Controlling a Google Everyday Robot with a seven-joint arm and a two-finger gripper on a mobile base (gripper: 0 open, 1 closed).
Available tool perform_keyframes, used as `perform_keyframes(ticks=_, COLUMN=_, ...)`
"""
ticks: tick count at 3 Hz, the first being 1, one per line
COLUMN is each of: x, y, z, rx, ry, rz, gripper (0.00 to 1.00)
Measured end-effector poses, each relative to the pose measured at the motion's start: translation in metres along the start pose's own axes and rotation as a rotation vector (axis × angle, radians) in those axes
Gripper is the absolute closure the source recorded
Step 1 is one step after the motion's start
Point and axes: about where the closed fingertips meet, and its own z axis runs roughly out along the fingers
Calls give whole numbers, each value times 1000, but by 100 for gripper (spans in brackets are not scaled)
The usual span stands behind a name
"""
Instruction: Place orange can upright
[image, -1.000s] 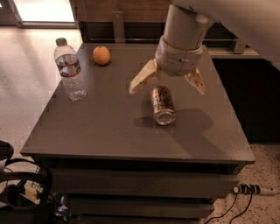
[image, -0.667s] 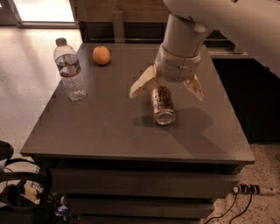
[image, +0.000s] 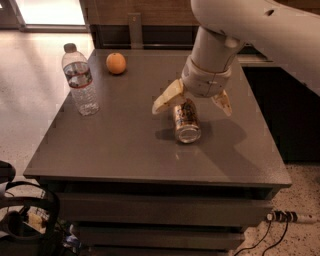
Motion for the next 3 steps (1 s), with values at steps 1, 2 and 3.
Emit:
perform_keyframes(ticks=1, x=-8, y=-7, z=10, rx=-7, ry=11, rz=-12, gripper=0)
perform_keyframes(ticks=2, x=-13, y=-9, z=20, rx=2, ry=32, rz=-13, gripper=18)
perform_keyframes(ticks=3, x=-14, y=-8, z=21, rx=1, ry=30, rz=-14, gripper=41)
